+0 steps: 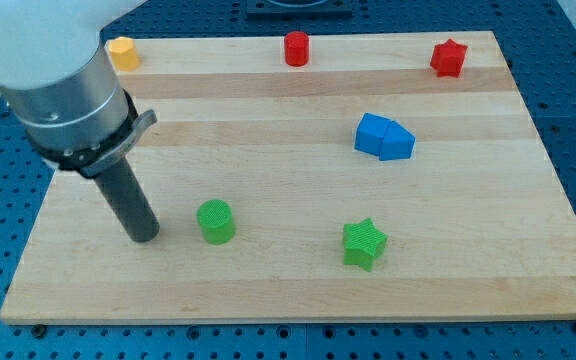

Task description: Move the green circle into the green star

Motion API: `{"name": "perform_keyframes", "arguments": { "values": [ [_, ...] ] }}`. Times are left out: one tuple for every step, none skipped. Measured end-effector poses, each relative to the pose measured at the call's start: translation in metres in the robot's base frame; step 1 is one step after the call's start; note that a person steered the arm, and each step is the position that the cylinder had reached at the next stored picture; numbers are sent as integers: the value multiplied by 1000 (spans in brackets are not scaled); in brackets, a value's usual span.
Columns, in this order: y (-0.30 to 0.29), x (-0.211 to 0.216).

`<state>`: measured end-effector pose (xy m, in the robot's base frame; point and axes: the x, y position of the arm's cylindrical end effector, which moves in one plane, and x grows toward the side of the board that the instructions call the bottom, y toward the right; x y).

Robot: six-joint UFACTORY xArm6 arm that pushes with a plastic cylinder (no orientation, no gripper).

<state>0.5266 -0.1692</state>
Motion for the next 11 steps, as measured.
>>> {"name": "perform_keyframes", "arguments": {
  "values": [
    [61,0],
    [143,5],
    [151,3],
    [119,-18],
    [129,-35],
    [163,-32],
    [177,-22],
    [190,-20],
    [202,-20],
    [219,-30],
    [285,-36]
  ]
}}
